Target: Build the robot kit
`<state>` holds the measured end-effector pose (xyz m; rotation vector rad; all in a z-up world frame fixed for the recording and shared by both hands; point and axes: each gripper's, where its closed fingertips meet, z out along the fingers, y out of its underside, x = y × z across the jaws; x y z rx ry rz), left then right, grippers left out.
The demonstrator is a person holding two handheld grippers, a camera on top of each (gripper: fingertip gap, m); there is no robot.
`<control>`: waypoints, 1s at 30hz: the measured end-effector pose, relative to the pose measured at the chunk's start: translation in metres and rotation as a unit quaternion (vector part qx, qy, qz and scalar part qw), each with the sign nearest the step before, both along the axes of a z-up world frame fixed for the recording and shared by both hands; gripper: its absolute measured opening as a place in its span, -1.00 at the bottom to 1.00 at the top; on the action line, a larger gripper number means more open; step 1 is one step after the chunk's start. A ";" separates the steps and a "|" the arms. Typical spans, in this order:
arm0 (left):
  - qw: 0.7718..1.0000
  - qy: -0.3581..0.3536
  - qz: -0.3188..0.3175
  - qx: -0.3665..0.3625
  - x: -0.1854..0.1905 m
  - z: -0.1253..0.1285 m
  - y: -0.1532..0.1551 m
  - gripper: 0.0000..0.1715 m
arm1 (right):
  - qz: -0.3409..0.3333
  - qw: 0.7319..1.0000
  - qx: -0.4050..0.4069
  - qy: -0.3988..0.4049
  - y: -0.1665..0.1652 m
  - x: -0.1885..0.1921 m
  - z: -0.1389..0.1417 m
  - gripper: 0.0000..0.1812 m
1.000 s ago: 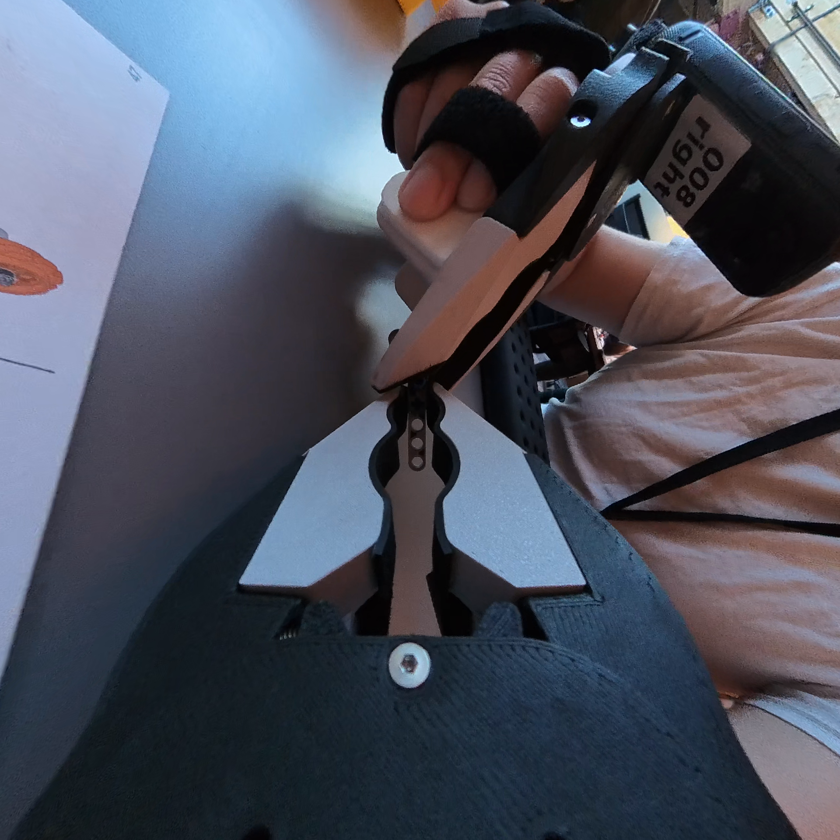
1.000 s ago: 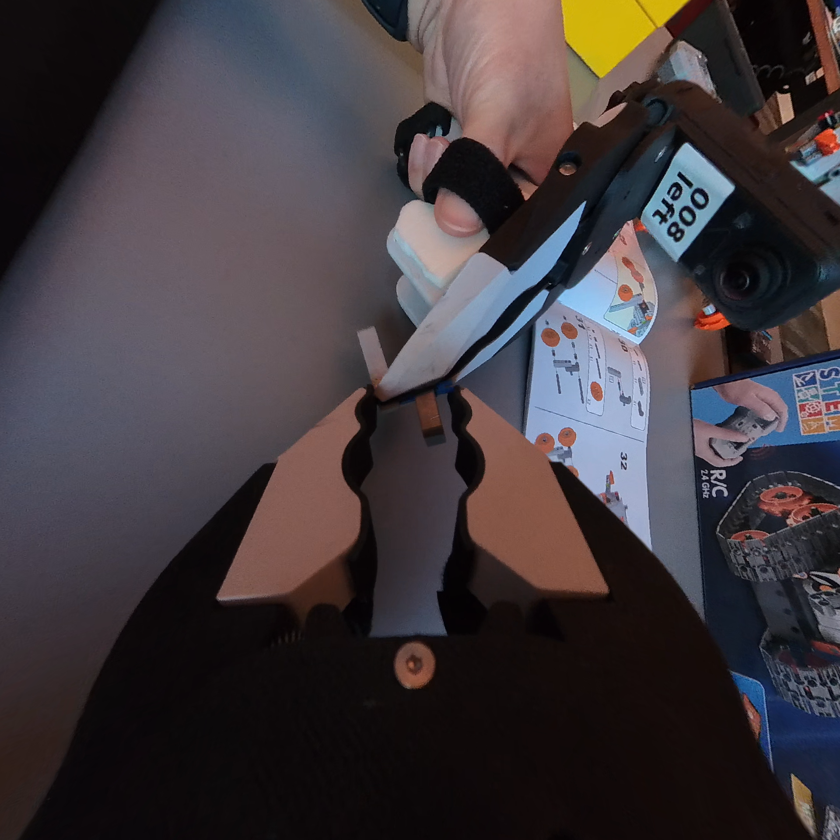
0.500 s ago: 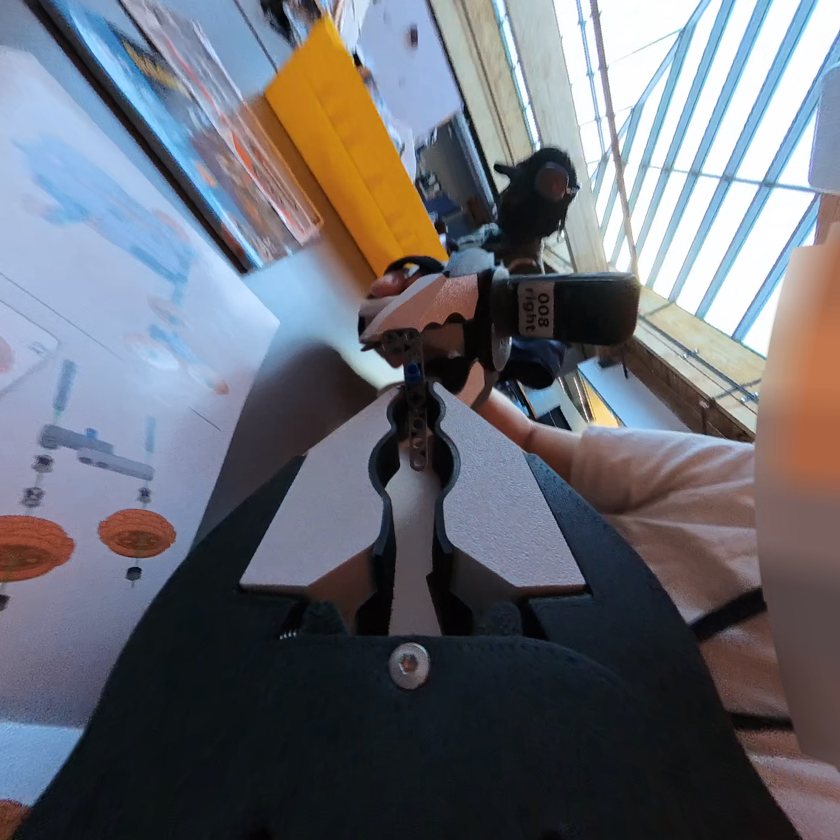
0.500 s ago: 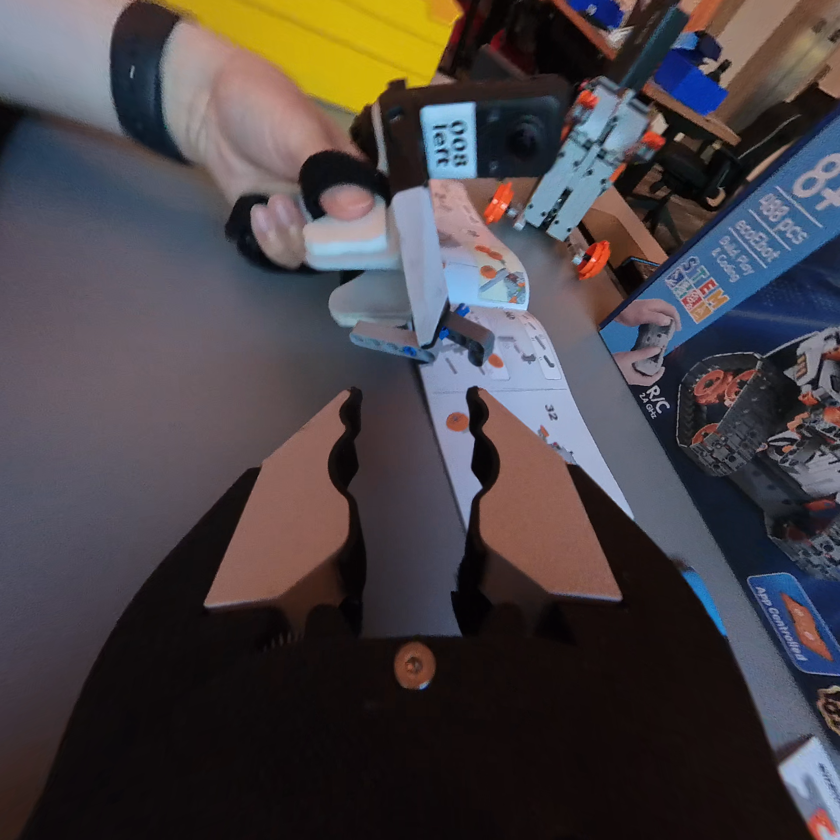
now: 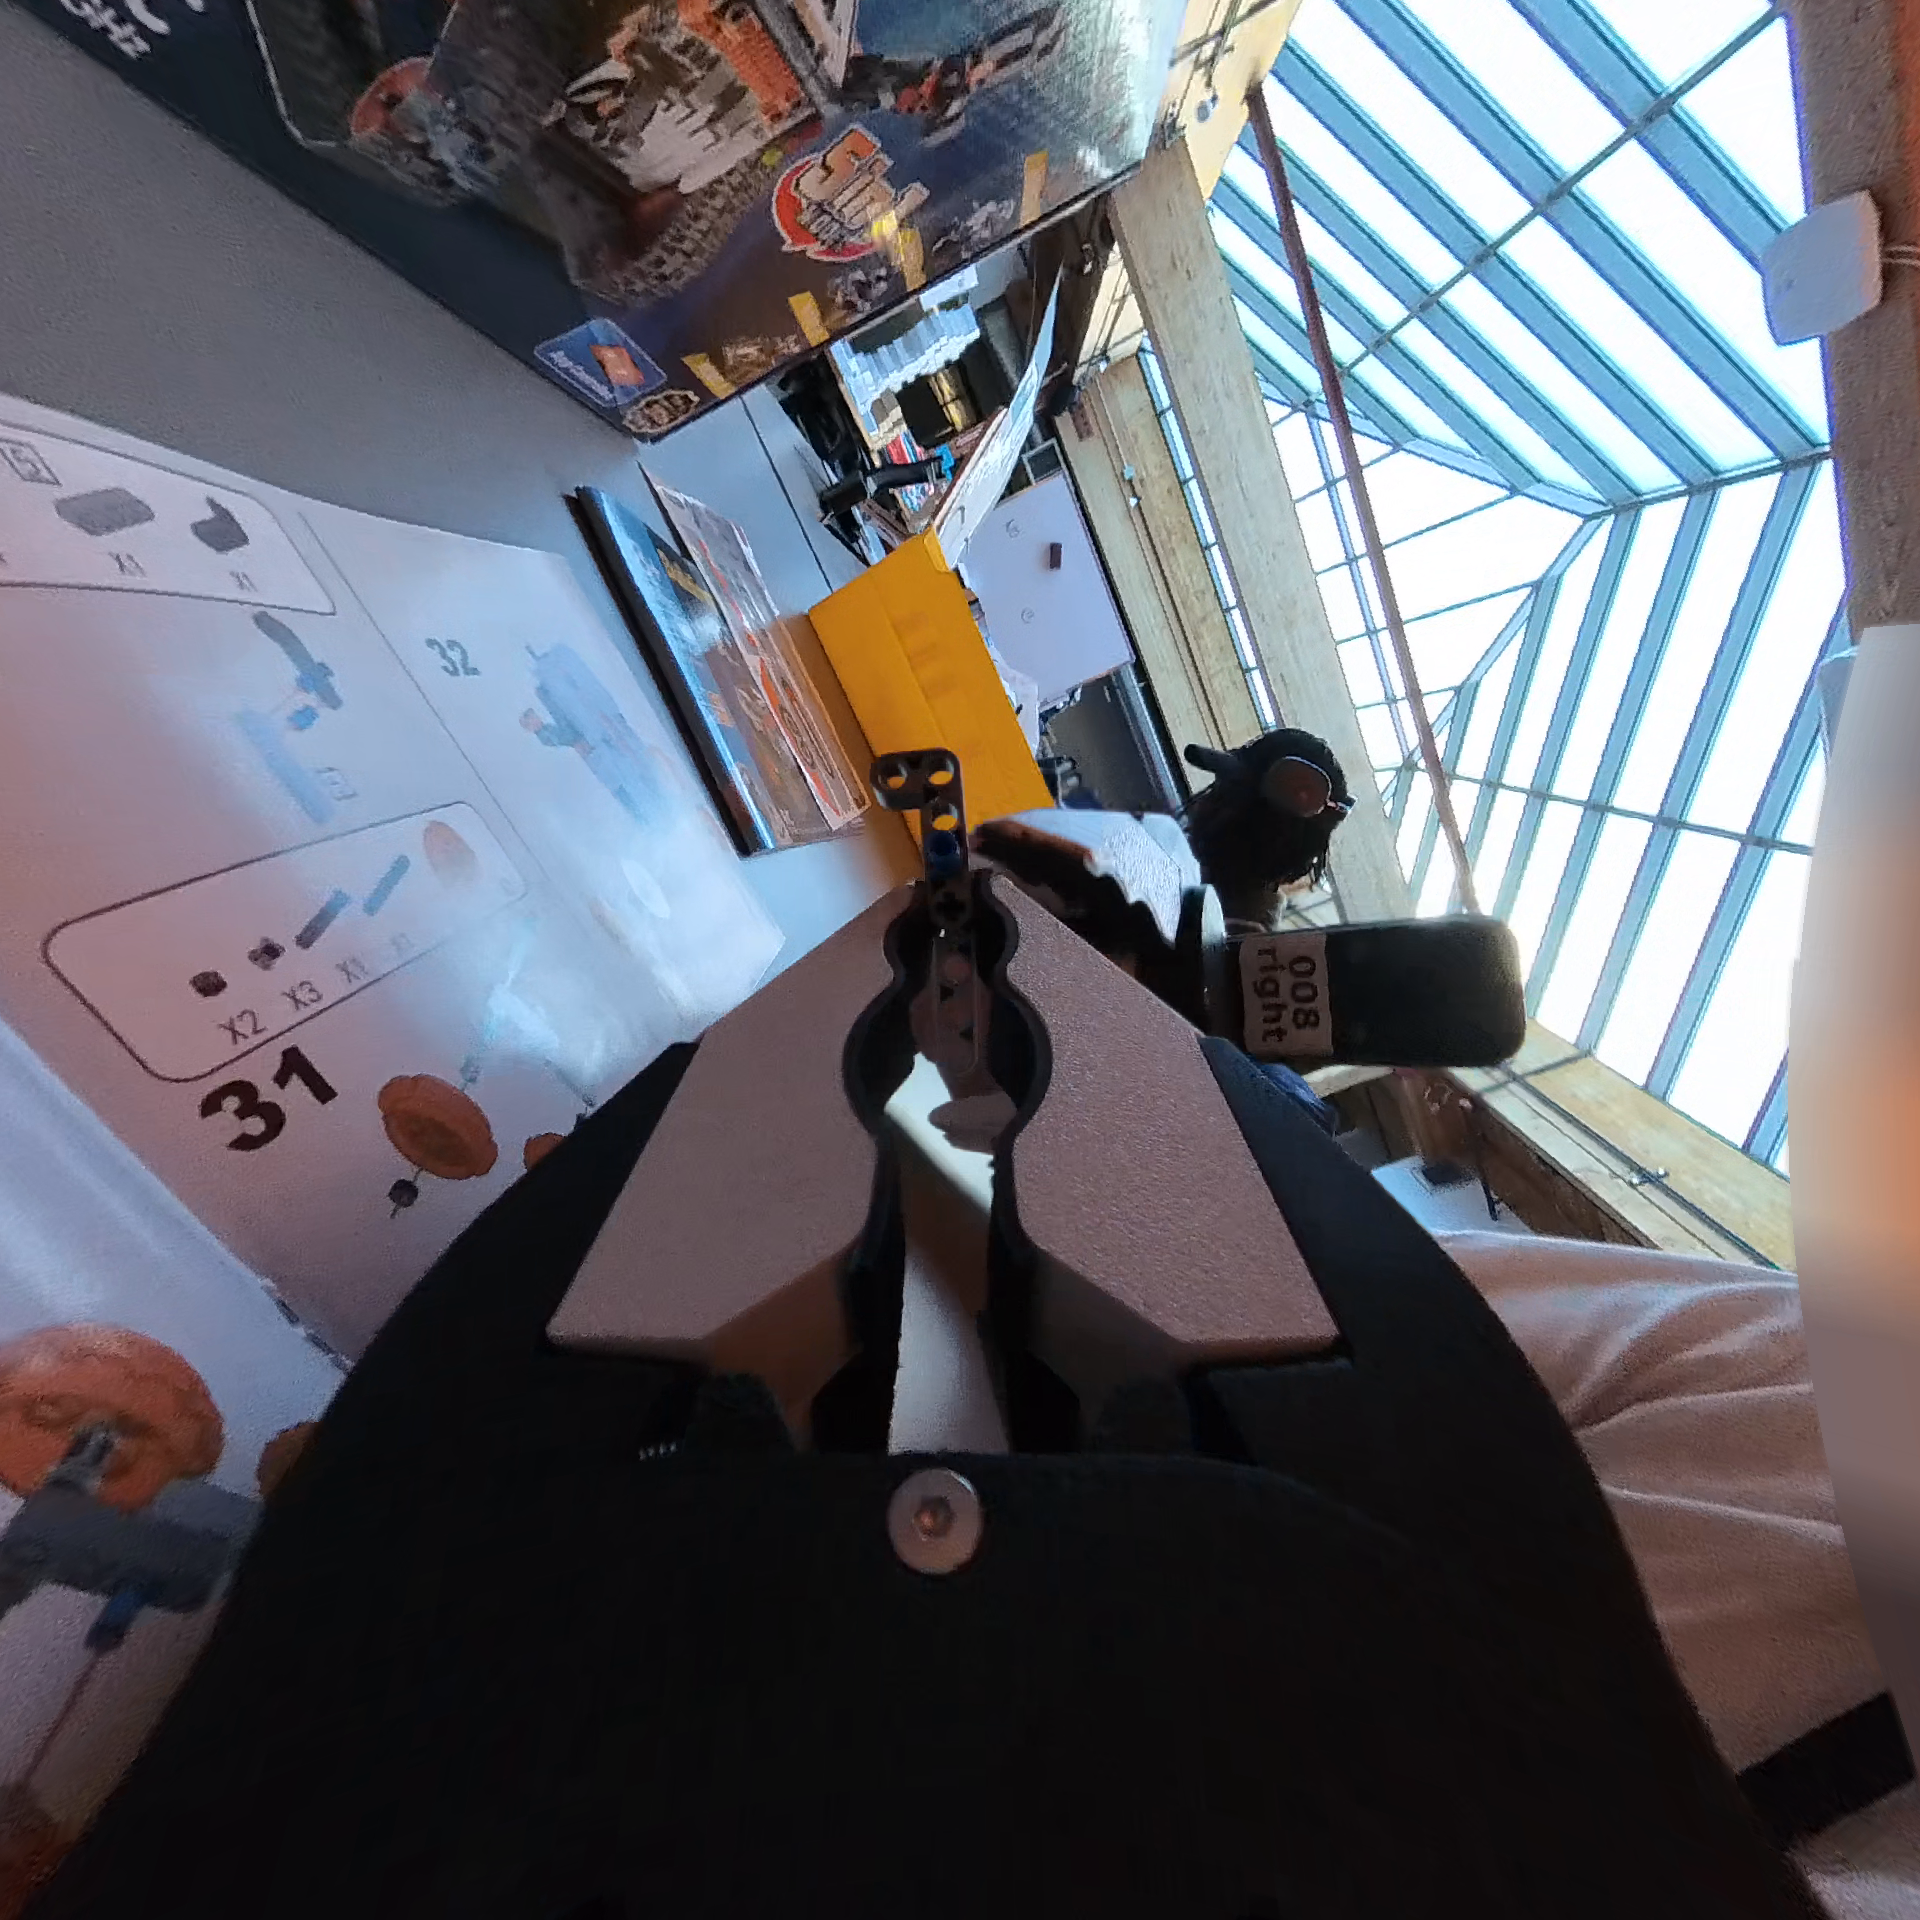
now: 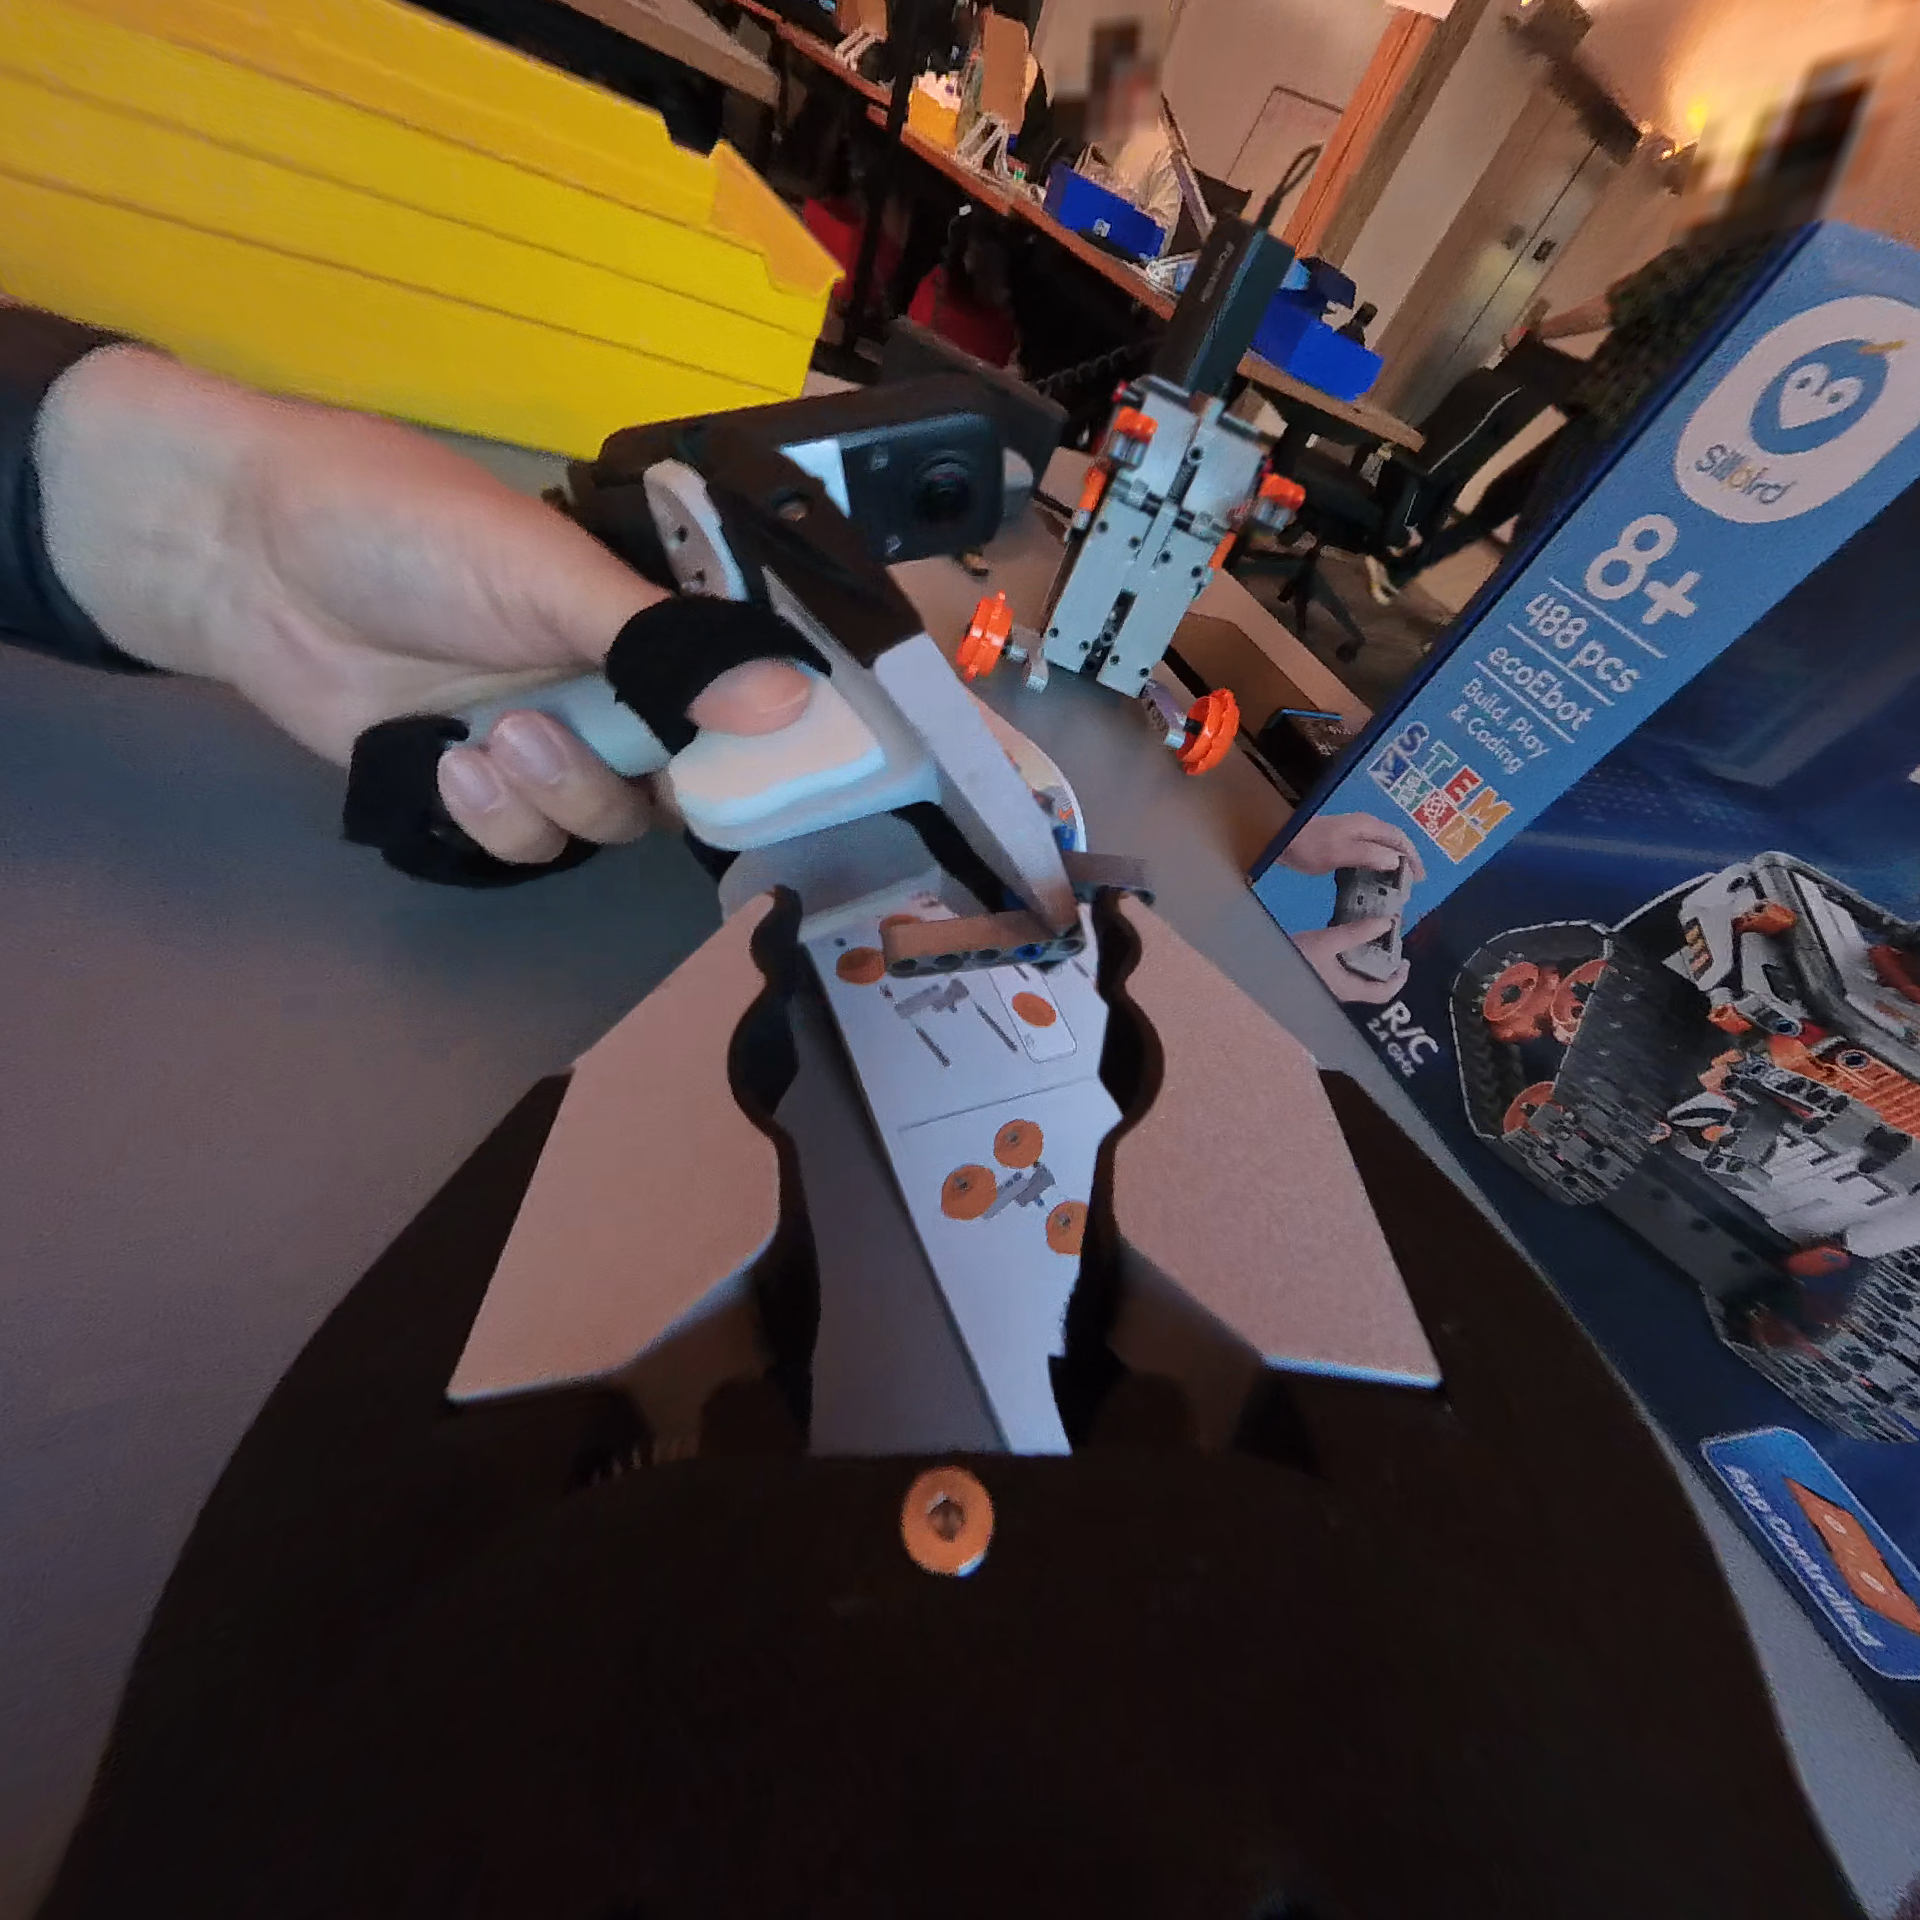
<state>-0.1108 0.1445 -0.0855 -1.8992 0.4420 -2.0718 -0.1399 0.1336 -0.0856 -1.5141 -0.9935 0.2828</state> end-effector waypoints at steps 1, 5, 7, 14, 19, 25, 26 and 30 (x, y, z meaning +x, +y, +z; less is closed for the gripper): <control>1.000 0.005 -0.006 -0.003 0.002 -0.002 -0.002 -0.95 | -0.014 1.000 0.011 -0.015 0.001 0.004 -0.002 -0.44; 1.000 0.002 -0.020 -0.012 0.010 -0.005 -0.009 -0.95 | -0.007 0.999 0.016 -0.037 0.000 0.007 -0.006 -0.45; 1.000 0.006 -0.022 -0.008 0.012 -0.006 -0.011 -0.95 | -0.003 0.999 0.015 -0.037 -0.001 0.009 -0.006 -0.47; 1.000 0.003 -0.019 -0.012 0.008 -0.006 -0.007 -0.95 | -0.004 0.999 -0.008 -0.039 0.001 0.016 -0.014 -0.58; 1.000 0.017 -0.004 -0.005 0.004 -0.008 -0.001 -0.95 | -0.016 0.997 -0.054 -0.055 0.005 0.014 -0.020 -0.50; 0.994 0.061 0.073 0.054 -0.017 -0.007 0.029 -0.95 | -0.208 0.971 -0.095 -0.073 0.026 0.066 -0.012 -0.32; 0.993 0.062 0.084 0.058 -0.020 -0.006 0.032 -0.95 | -0.233 0.963 -0.109 -0.084 0.027 0.075 -0.016 -0.30; 0.991 0.073 0.091 0.069 -0.023 -0.007 0.035 -0.95 | -0.286 0.941 -0.101 -0.148 0.031 0.098 -0.025 -0.28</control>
